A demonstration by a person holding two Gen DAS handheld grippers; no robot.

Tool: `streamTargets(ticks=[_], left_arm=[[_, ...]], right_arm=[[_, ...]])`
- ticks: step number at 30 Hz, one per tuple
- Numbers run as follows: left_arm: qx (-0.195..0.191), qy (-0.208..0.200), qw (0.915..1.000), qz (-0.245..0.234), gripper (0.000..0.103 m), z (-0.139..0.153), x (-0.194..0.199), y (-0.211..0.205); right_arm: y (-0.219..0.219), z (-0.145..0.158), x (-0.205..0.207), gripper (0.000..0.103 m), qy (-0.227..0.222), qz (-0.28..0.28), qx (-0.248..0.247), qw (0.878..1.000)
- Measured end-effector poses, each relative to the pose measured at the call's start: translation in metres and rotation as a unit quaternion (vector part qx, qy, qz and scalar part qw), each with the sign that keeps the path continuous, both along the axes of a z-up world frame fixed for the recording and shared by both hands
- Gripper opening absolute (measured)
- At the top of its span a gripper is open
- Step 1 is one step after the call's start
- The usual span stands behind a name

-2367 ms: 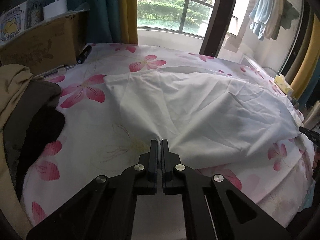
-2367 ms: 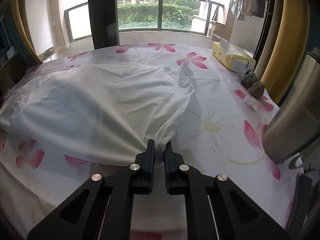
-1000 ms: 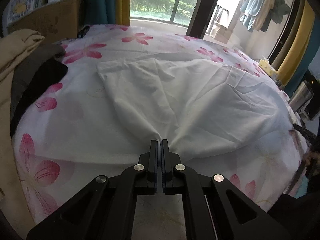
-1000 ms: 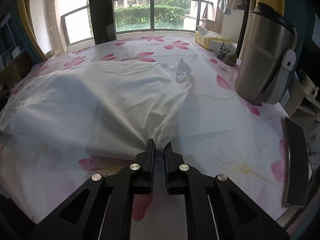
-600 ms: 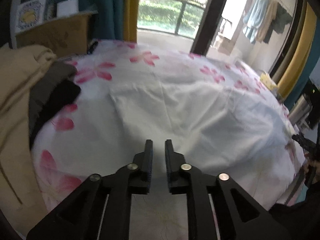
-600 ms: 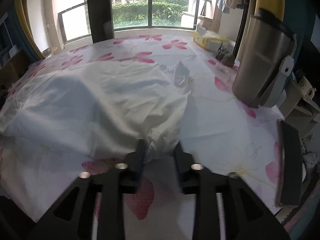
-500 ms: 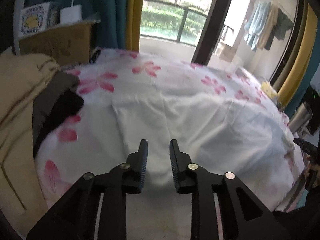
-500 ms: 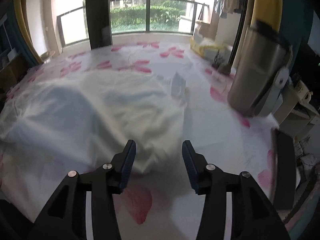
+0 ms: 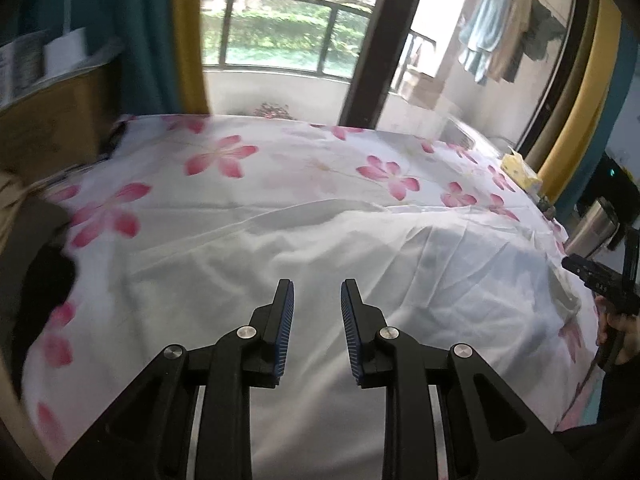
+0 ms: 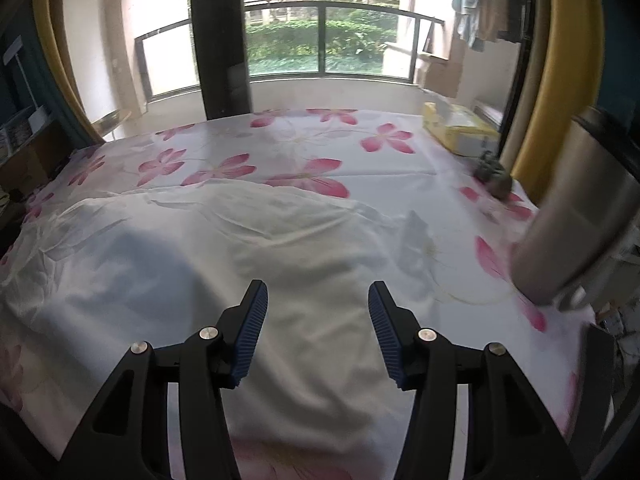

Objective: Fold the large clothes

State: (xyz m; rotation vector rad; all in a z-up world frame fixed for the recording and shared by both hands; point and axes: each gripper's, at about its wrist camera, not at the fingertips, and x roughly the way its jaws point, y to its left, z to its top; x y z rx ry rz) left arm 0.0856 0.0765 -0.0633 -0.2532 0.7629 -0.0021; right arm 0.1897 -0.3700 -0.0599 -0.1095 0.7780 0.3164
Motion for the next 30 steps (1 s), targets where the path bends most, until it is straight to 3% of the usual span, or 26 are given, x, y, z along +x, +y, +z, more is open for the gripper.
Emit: streamTargets(ticks=[7, 14, 17, 20, 26, 30], left_arm=[[0.000, 0.022, 0.9986, -0.047, 0.026, -0.011, 0.069, -0.020], [-0.013, 0.061, 0.9960, -0.064, 0.026, -0.031, 0.128, -0.027], [0.002, 0.074, 0.9950, -0.067, 0.026, -0.039, 0.146, -0.030], [0.042, 0.087, 0.9933, -0.064, 0.026, -0.045, 0.159, -0.032], [0.042, 0.080, 0.9954, -0.031, 0.026, -0.043, 0.162, -0.013], [0.043, 0.049, 0.9977, -0.017, 0.026, -0.027, 0.142, -0.010]], right_arm=[[0.016, -0.004, 0.025, 0.053, 0.004, 0.005, 0.012, 1.000], [0.027, -0.012, 0.048, 0.053, 0.017, 0.003, 0.026, 1.000], [0.030, -0.018, 0.054, 0.053, 0.027, 0.004, 0.024, 0.999], [0.029, -0.022, 0.057, 0.053, 0.034, -0.001, 0.022, 0.999], [0.025, -0.020, 0.052, 0.053, 0.033, -0.020, 0.010, 0.999], [0.021, -0.013, 0.044, 0.053, 0.027, -0.030, 0.004, 0.999]])
